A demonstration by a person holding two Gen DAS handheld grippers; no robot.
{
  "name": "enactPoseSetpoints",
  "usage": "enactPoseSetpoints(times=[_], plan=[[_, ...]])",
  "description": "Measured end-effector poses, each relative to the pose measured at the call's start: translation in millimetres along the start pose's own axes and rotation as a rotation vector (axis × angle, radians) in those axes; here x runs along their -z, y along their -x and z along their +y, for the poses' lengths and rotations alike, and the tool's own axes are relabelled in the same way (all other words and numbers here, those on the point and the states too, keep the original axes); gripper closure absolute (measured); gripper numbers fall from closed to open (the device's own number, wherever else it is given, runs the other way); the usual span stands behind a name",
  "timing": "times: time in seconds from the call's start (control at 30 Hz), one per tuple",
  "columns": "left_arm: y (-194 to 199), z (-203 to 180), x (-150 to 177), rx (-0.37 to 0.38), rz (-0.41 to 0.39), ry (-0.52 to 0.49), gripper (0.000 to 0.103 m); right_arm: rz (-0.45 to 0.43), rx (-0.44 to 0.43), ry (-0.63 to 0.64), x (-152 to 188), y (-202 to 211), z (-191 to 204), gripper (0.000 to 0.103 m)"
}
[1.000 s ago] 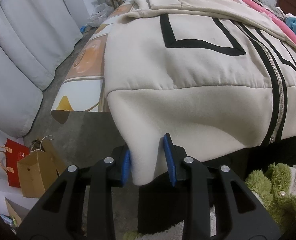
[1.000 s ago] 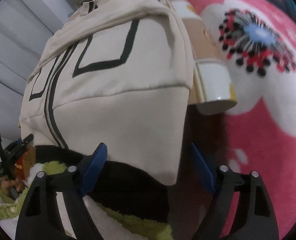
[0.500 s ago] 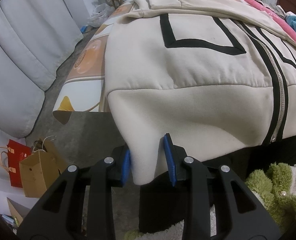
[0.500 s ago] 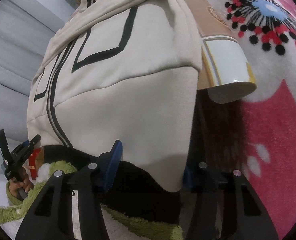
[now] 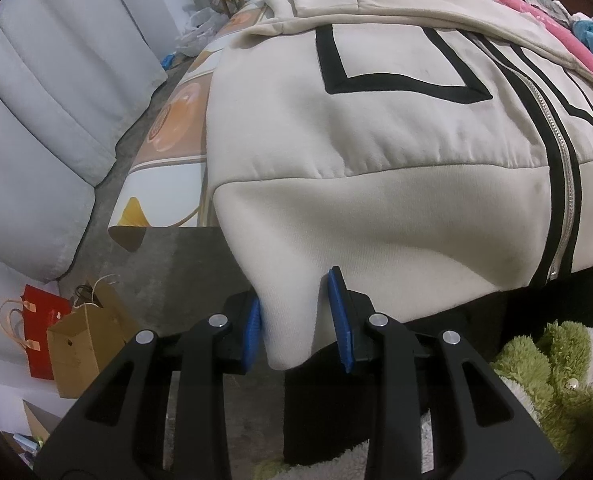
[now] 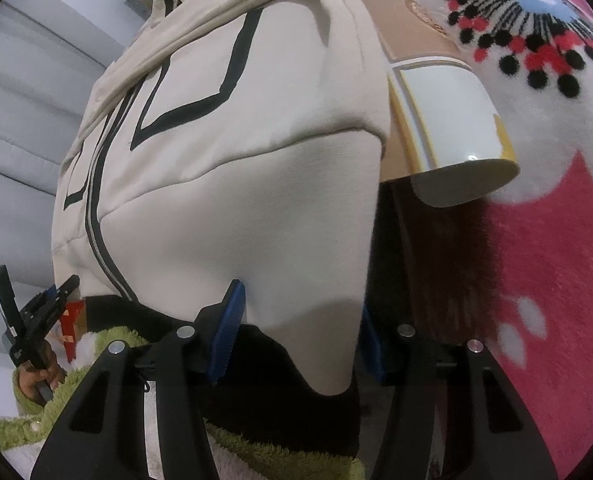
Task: Fold large clothes
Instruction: 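Lift the grasped hem with both tools and fold it over the jacket body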
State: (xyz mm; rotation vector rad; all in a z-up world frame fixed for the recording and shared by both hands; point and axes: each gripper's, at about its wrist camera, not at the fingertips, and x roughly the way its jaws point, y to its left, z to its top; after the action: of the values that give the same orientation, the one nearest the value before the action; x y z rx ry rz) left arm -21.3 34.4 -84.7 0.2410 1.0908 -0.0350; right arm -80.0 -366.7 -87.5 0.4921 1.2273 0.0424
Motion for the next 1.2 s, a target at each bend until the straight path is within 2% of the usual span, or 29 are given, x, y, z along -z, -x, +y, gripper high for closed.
enactPoseSetpoints(times=[0.37, 0.73, 1.0, 1.2], plan=[[0.0, -2.0, 0.1, -0.013, 0.000, -0.011, 0.073, 0.013, -0.011, 0.012, -0.7, -5.2, 5.9, 0.053], [2.4, -4.1, 1.5, -0.030, -0.006, -0.025, 0.073, 0.010, -0.027, 0.043, 2.0, -4.1, 9.2, 0.074], [4.5, -7.9, 1.8, -0.039, -0.011, -0.030, 0.073, -0.001, -0.031, 0.043, 2.6, -2.5, 10.7, 0.082], [5.5, -8.3, 2.1, -0.046, -0.013, -0.036, 0.073, -0.006, -0.038, 0.040, 4.5, -2.4, 10.8, 0.084]])
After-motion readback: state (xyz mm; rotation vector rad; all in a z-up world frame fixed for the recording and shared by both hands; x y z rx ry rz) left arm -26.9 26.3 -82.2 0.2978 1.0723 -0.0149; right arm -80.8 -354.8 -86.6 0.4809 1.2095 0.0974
